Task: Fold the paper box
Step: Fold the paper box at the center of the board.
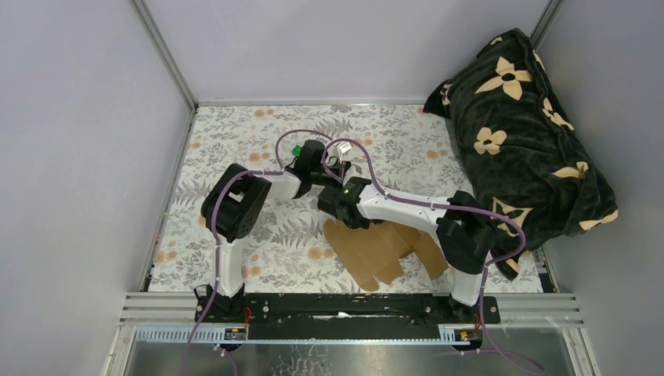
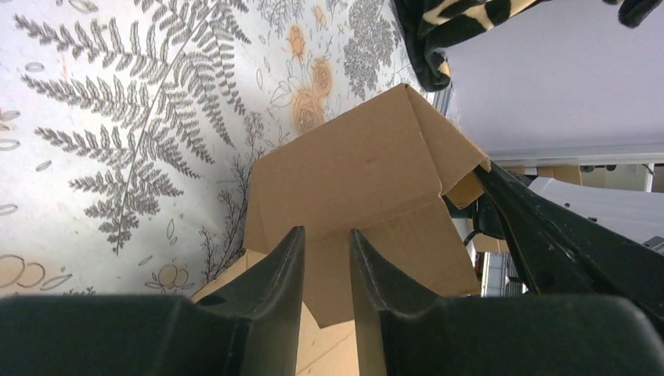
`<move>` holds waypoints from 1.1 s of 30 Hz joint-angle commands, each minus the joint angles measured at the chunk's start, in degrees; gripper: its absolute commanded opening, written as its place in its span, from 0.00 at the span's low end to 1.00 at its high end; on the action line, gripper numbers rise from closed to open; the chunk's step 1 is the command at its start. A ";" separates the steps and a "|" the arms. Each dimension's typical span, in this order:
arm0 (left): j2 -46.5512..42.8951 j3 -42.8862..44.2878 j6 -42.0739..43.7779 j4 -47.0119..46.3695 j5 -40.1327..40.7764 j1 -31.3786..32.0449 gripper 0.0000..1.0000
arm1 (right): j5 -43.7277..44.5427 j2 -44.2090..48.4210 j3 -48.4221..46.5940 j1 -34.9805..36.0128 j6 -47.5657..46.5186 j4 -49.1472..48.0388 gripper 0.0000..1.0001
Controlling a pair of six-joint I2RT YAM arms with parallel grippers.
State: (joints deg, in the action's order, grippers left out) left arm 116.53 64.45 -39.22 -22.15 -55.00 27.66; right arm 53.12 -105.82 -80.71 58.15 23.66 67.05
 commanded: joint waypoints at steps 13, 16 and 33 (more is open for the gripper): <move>-2.54 -10.17 -2.80 -22.45 2.27 0.73 0.48 | 3.04 0.17 3.79 3.09 5.25 -0.07 0.00; -2.28 -11.45 -3.94 -25.97 2.12 0.86 0.48 | 4.52 -0.08 4.55 3.87 6.77 1.18 0.00; -4.69 -17.98 -2.51 -31.66 4.90 2.40 0.49 | 10.18 -4.21 6.00 9.27 15.72 10.97 0.00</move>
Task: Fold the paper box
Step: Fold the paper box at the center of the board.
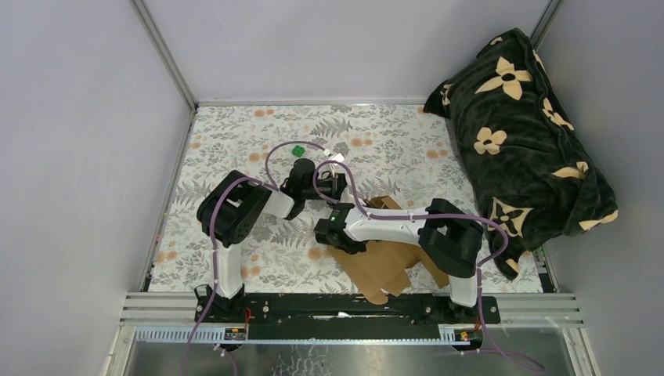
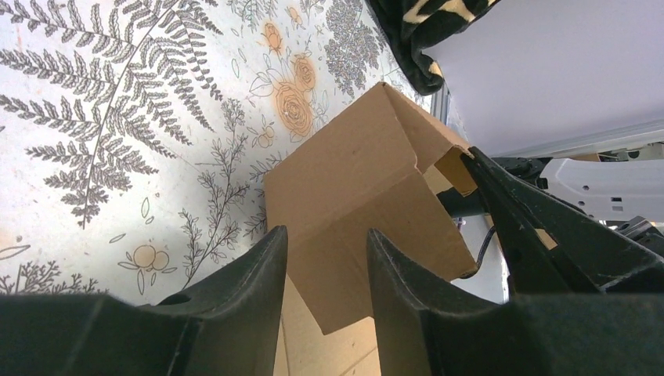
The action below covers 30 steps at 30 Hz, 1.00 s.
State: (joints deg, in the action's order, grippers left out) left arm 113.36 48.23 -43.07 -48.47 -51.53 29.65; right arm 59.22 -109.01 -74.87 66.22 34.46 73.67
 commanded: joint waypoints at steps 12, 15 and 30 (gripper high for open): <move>-1.72 -3.91 3.32 -6.24 1.90 0.67 0.51 | 5.60 -4.75 -1.59 4.07 7.35 7.63 0.00; -2.07 -4.34 3.58 -6.33 2.11 0.79 0.52 | 5.91 -6.81 -2.34 5.05 8.98 9.21 0.00; -1.61 -4.71 7.96 -2.29 2.82 3.70 0.58 | 0.43 -5.65 -0.32 7.00 3.82 1.42 0.00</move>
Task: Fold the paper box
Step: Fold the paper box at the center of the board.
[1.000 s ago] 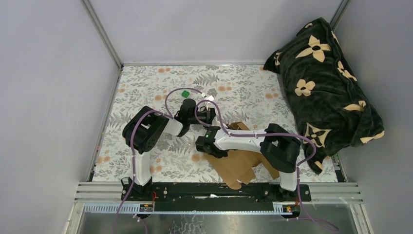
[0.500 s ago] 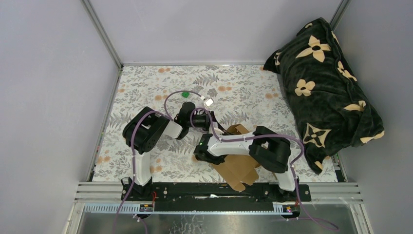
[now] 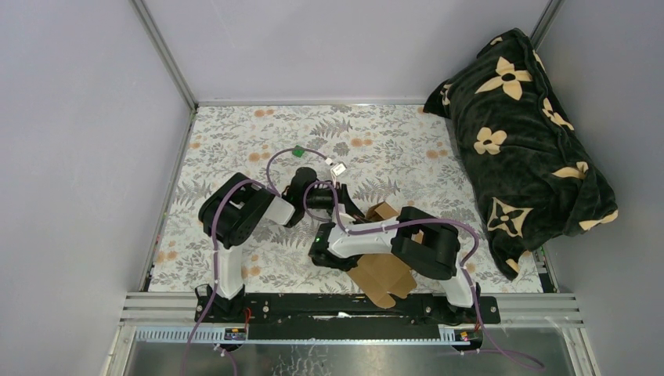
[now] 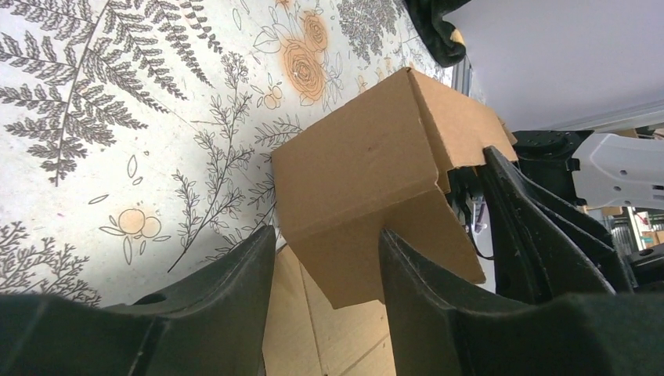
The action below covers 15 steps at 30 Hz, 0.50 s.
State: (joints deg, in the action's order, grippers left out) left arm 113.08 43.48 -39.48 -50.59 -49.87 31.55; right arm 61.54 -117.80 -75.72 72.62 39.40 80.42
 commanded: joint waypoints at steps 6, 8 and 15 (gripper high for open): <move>-0.68 2.26 8.44 7.56 4.54 4.31 0.57 | -4.26 4.35 1.98 0.59 -2.83 -8.51 0.00; -0.18 2.70 8.88 8.10 5.26 4.84 0.57 | -5.83 5.34 2.51 0.60 -4.25 -10.63 0.00; -0.50 3.74 10.51 8.61 8.96 6.50 0.58 | -7.50 6.45 3.59 0.59 -6.05 -12.75 0.00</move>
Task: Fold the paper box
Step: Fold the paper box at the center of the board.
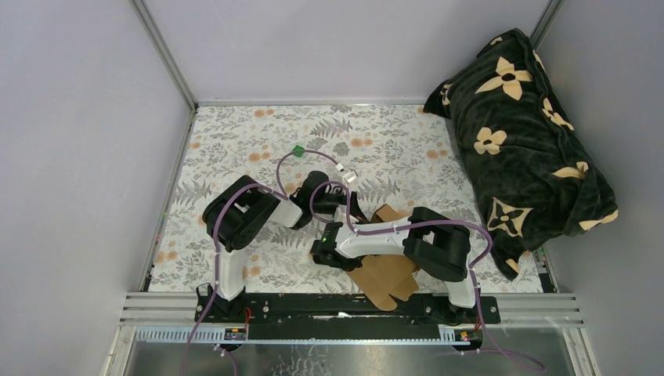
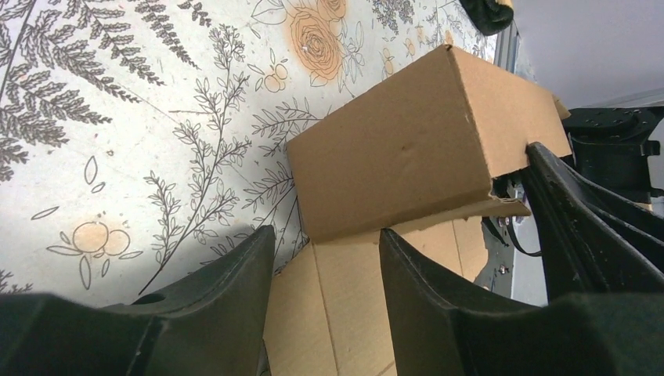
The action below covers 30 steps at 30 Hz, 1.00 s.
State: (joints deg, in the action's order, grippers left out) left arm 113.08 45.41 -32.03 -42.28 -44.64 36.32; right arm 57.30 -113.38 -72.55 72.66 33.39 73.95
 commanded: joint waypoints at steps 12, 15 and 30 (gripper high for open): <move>-0.44 -0.10 2.56 -6.35 7.12 4.11 0.59 | -4.10 0.13 1.42 0.56 -1.20 -7.78 0.00; -1.03 -1.91 2.28 -9.24 7.46 4.11 0.59 | -4.61 0.37 1.86 0.55 -1.41 -8.43 0.00; 0.32 -4.30 1.46 -19.28 5.12 5.58 0.65 | -5.93 0.06 1.67 0.57 -3.03 -10.14 0.00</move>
State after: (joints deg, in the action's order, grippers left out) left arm 113.14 41.58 -31.03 -53.65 -38.96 39.79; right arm 54.78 -112.55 -70.61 73.30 29.78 70.02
